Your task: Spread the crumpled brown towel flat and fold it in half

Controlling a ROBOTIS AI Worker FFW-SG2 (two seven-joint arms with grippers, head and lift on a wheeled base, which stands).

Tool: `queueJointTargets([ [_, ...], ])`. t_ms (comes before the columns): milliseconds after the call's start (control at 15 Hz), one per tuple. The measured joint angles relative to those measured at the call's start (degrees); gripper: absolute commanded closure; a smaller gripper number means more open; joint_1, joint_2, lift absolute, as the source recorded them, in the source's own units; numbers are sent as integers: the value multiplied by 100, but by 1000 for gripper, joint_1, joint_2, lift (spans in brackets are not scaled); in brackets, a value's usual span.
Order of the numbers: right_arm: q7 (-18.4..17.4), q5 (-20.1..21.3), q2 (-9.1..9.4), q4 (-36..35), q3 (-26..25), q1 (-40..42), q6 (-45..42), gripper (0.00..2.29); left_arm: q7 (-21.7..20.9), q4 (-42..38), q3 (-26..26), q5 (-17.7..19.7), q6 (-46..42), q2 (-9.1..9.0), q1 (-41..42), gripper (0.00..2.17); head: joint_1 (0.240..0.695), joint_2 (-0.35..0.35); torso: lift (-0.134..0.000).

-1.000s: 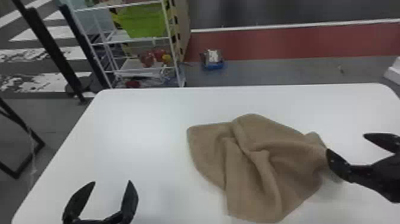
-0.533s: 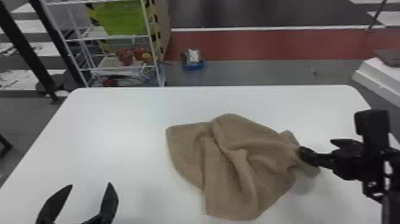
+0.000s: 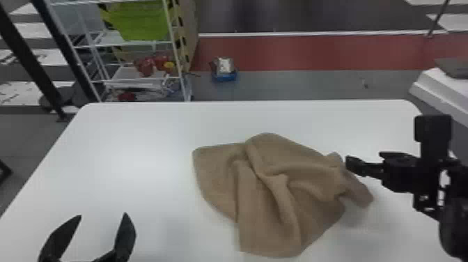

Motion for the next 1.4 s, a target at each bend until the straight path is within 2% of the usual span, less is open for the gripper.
queueJointTargets([
  [267,-7,71,1,445,181,-236,9,316,0,-22,-8,0,0,0,19,83,695,77,-134],
  [800,-115,272,-1,929,493,-403,-19,323,0,-60,2,0,-66,0,98,83,695,105,-134],
  [1133,-150,296,-1,964,523,-408,-17,606,0,-45,2,0,-104,0,123,83,695,106,-134],
  [1333,-144,296,-1,957,536,-380,-9,1001,-8,-43,1,0,-106,0,123,83,695,108,-134],
  [1400,-144,296,-1,955,541,-375,-9,1038,-5,-41,2,0,-106,0,125,83,695,108,-134],
])
